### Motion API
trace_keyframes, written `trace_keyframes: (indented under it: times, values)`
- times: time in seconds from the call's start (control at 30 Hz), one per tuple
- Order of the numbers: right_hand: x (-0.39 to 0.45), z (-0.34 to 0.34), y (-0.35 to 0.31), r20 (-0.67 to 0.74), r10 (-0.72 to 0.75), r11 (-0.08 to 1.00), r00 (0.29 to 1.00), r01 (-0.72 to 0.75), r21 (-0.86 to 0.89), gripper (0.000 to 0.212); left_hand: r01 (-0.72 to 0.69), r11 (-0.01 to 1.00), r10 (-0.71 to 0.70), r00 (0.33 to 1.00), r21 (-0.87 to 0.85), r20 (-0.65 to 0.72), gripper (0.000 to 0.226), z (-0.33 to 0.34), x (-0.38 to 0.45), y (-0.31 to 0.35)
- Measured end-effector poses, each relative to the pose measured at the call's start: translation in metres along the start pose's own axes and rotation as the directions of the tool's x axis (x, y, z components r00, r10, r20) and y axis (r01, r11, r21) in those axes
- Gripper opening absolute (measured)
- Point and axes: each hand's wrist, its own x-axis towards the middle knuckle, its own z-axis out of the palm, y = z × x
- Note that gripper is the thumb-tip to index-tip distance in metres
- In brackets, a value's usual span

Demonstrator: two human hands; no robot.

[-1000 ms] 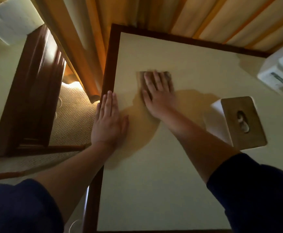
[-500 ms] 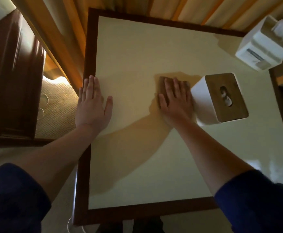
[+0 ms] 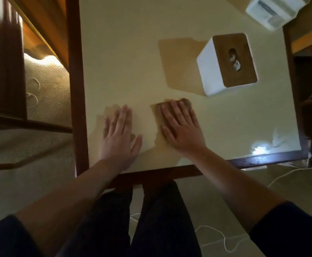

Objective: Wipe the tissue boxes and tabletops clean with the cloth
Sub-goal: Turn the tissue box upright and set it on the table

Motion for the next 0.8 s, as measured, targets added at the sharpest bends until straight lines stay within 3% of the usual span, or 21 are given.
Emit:
trace_keyframes:
  times: [0.1,0.2,0.27,0.4,0.47,0.5,0.63,0.8]
  values:
    - [-0.027,-0.002,0.042,-0.032,0.232,0.973,0.972,-0.231,0.031,0.066,-0.031,0.997,0.029,0.999,0.064,0.023,0.083,0.012,-0.015,0.004]
    - [-0.058,0.001,0.086,-0.017,0.47,0.882,0.883,-0.469,0.05,0.068,-0.021,0.997,0.019,0.999,0.079,0.033,0.081,0.012,-0.014,0.006]
    - [-0.08,0.005,0.109,-0.005,0.604,0.794,0.797,-0.601,0.09,0.072,-0.027,0.997,0.025,0.999,0.071,0.034,0.081,0.012,-0.014,0.008]
    - [-0.097,0.016,0.092,-0.001,0.852,0.508,0.524,-0.825,0.248,0.075,-0.024,0.997,0.021,0.999,0.078,0.034,0.081,0.012,-0.014,0.008]
    - [-0.095,0.022,0.053,-0.056,0.879,0.471,0.474,-0.842,0.262,0.072,-0.023,0.997,0.021,0.999,0.077,0.028,0.081,0.013,-0.013,0.007]
    - [-0.095,0.025,0.029,-0.074,0.862,0.502,0.501,-0.826,0.258,0.07,-0.026,0.997,0.024,0.999,0.076,0.027,0.081,0.014,-0.013,0.007]
    - [-0.092,0.041,-0.06,-0.027,0.616,0.778,0.787,-0.602,0.18,0.068,-0.027,0.999,0.026,0.999,0.046,0.033,0.079,0.013,-0.014,0.005]
    - [-0.088,0.03,-0.065,0.093,0.475,0.863,0.875,-0.484,0.148,0.069,-0.009,0.999,0.011,0.998,-0.045,0.055,0.073,0.003,-0.013,0.004]
